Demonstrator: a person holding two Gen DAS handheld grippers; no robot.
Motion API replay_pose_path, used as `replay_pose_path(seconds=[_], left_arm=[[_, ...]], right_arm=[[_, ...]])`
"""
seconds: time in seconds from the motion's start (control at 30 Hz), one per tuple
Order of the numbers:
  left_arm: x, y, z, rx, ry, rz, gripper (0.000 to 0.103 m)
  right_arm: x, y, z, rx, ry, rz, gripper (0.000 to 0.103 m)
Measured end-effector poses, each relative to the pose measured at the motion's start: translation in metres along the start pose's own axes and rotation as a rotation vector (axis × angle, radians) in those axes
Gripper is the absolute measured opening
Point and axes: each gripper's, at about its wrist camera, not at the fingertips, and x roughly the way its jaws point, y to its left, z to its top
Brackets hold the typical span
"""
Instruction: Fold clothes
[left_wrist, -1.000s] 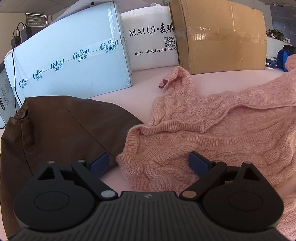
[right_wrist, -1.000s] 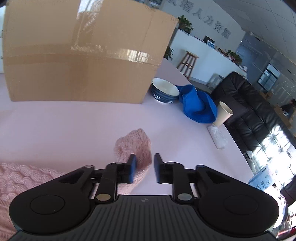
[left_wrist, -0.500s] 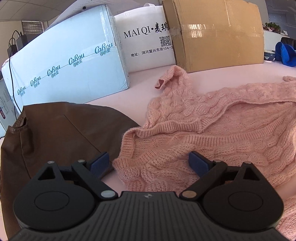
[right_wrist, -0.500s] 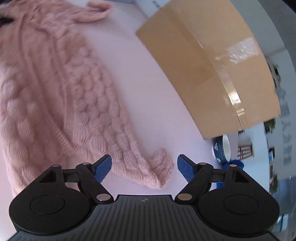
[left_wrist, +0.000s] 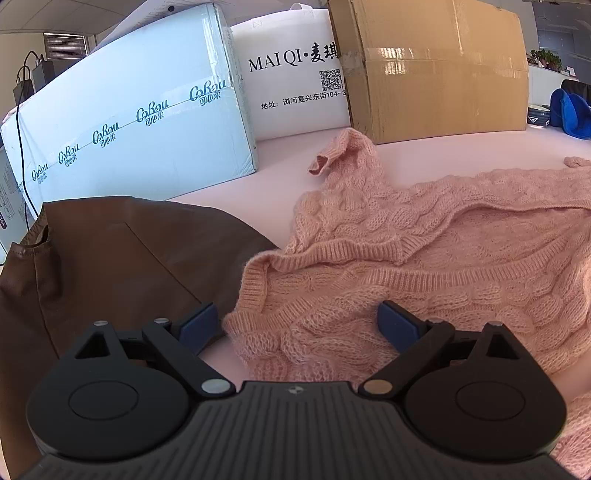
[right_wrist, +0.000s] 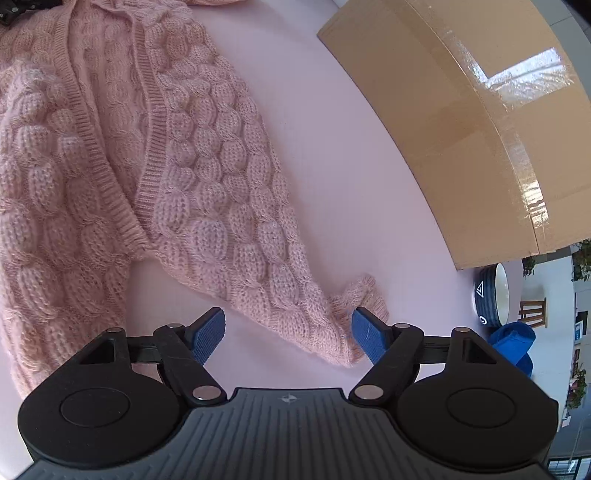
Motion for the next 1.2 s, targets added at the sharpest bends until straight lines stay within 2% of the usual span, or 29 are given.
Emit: replay_pose_path(seconds=[0.1,0.13,0.27,0.33,0.37,0.47,0.7,0.77,0.83,0.97,1.03,1.07,1.1,1.13,1.17,1.2], left_arm=[[0.002,0.005,0.001,-0.026,0.012,-0.02,0.095],[0.004,0.007,0.001,-0.041,0.021,-0.014,0.102],[0.008,0.012,0.002,-0.088,0.041,-0.027,0.103],[0.008,0.011,0.002,-0.088,0.041,-0.025,0.103],[0.008,0.009,0.002,-0.084,0.039,-0.022,0.103],[0.009,0.006,0.003,-0.076,0.036,-0.013,0.103],[0.004,0.007,0.002,-0.067,0.028,0.004,0.103],[0.001,0.006,0.001,-0.061,0.024,0.011,0.103],[0.0,0.007,0.0,-0.06,0.023,0.012,0.103],[0.001,0.01,0.001,-0.053,0.019,0.018,0.103],[0.003,0.012,0.001,-0.05,0.018,0.02,0.103],[0.002,0.011,0.002,-0.045,0.015,0.03,0.103],[0.002,0.01,0.002,-0.038,0.011,0.041,0.103],[0.0,0.007,0.001,-0.021,0.002,0.061,0.103],[-0.002,0.004,0.001,-0.003,-0.007,0.08,0.103],[-0.002,0.003,0.001,0.008,-0.012,0.094,0.103]], right_arm=[[0.005,-0.01,-0.003,0.004,-0.007,0.048,0.074],[0.006,-0.014,-0.004,0.025,-0.009,0.079,0.074],[0.01,-0.031,-0.01,0.096,-0.045,0.171,0.071],[0.007,-0.036,-0.016,0.109,-0.082,0.191,0.045],[0.004,-0.037,-0.019,0.101,-0.092,0.184,0.025],[-0.006,-0.037,-0.023,0.076,-0.116,0.175,0.015],[-0.055,-0.046,-0.015,0.046,-0.245,0.184,0.015],[-0.063,-0.048,-0.013,0.023,-0.232,0.181,0.015],[-0.067,-0.044,0.004,-0.028,-0.197,0.161,0.015],[-0.05,-0.028,0.038,-0.089,-0.152,0.146,0.015],[-0.047,-0.028,0.052,-0.061,-0.218,0.086,0.02],[-0.043,-0.03,0.059,-0.027,-0.255,0.037,0.027],[-0.039,-0.03,0.064,-0.009,-0.265,0.01,0.043],[-0.033,-0.031,0.07,0.015,-0.272,-0.037,0.055],[-0.026,-0.031,0.077,0.042,-0.278,-0.091,0.081],[-0.012,-0.03,0.084,0.085,-0.279,-0.177,0.096]])
